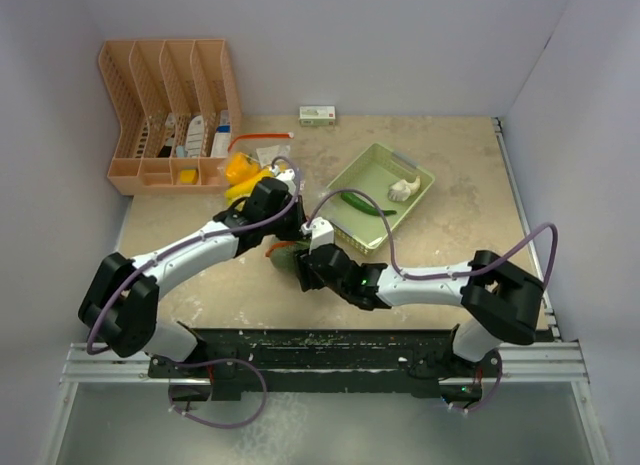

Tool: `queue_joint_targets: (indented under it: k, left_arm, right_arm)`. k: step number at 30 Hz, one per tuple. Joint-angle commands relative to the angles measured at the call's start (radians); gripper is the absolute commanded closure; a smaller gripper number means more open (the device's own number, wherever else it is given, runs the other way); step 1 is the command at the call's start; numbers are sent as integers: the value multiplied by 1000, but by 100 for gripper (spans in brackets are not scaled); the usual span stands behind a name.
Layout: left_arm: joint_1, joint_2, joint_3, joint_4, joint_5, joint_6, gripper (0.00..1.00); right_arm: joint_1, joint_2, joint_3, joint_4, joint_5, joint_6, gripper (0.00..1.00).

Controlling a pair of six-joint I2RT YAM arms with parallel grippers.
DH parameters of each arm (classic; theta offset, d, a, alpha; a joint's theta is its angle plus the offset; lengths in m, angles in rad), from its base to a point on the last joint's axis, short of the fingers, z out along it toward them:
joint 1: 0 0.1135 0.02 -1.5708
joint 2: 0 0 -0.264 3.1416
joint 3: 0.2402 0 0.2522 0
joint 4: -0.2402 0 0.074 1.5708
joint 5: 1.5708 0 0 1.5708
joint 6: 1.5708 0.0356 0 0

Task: Place the food in the zip-top bag and seal the zipper
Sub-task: Pick up the fake fruit from the zipper food storage bag.

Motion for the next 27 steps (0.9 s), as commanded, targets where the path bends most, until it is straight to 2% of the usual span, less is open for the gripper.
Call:
queue_joint_targets:
  k: [1, 11, 18, 22, 24, 27]
  left_arm:
    - [-21, -21, -125, -115, 4, -33, 100]
    - [-21, -164, -246, -169, -22, -84, 100]
    - [-20, -220, -284, -211, -49, -94, 100]
    - [-21, -243, -297, -222, -55, -98, 100]
    - [-21, -248, -288, -228, -59, -98, 100]
    - [-21, -252, -258, -241, -69, -95, 100]
  right_arm:
    - [-21, -98, 2, 101, 230, 51, 41]
    - [-21, -78, -2, 93, 273, 72, 42]
    - [-21, -60, -3, 121, 244, 62, 48]
    - [-21, -81, -27, 131, 229, 64, 69]
    - [-21, -91, -37, 137, 234, 54, 85]
    - [-20, -113, -41, 145, 235, 38, 95]
